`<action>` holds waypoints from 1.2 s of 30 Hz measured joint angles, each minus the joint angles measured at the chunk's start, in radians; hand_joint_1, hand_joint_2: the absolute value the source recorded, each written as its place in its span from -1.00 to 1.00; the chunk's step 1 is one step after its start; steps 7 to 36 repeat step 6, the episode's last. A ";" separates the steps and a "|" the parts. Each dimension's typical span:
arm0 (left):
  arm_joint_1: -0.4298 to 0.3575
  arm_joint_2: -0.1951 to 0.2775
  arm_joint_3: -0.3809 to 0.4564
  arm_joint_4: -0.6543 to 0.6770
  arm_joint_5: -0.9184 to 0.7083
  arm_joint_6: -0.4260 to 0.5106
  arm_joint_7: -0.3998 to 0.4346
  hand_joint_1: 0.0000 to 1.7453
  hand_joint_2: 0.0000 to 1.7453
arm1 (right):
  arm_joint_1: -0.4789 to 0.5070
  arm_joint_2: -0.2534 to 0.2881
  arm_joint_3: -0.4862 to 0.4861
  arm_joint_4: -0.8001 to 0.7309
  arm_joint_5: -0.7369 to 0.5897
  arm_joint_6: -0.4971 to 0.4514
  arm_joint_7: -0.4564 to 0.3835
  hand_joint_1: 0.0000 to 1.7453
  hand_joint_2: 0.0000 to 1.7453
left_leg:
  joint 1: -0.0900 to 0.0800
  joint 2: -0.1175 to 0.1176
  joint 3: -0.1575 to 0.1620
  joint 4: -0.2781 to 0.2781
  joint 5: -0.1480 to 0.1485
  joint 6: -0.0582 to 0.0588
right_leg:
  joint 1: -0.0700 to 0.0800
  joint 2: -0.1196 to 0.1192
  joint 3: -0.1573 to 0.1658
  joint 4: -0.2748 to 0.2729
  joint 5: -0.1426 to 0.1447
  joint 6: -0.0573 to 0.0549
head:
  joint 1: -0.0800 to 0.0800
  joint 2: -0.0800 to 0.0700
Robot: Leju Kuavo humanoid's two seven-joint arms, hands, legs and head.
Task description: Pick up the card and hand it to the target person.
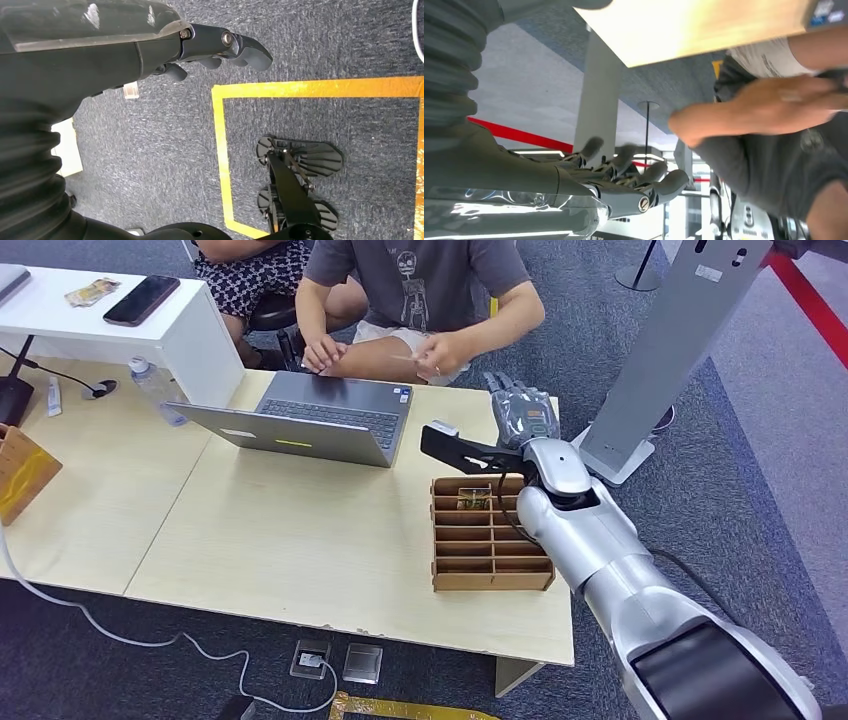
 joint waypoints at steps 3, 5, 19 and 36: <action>0.000 0.000 0.000 0.000 0.006 0.005 0.000 -1.00 1.00 | -0.012 -0.003 -0.008 -0.005 -0.031 -0.056 -0.020 -1.00 1.00 | 0.000 0.000 0.000 0.000 0.000 0.000 | 0.000 0.000 0.000 0.000 0.000 0.000 | 0.000 0.000; 0.001 0.000 0.000 0.000 0.010 0.010 0.001 -1.00 1.00 | -0.020 -0.009 -0.018 -0.026 -0.058 -0.088 -0.031 -1.00 1.00 | 0.000 0.000 0.000 0.000 0.000 0.000 | 0.000 0.000 0.000 0.000 0.000 0.000 | 0.000 0.000; 0.001 0.000 0.000 0.000 0.011 0.011 0.001 -1.00 1.00 | -0.023 -0.011 -0.021 -0.033 -0.065 -0.095 -0.033 -1.00 1.00 | 0.000 0.000 0.000 0.000 0.000 0.000 | 0.000 0.000 0.000 0.000 0.000 0.000 | 0.000 0.000; 0.001 0.000 0.000 0.000 0.011 0.011 0.001 -1.00 1.00 | -0.023 -0.011 -0.021 -0.033 -0.065 -0.095 -0.033 -1.00 1.00 | 0.000 0.000 0.000 0.000 0.000 0.000 | 0.000 0.000 0.000 0.000 0.000 0.000 | 0.000 0.000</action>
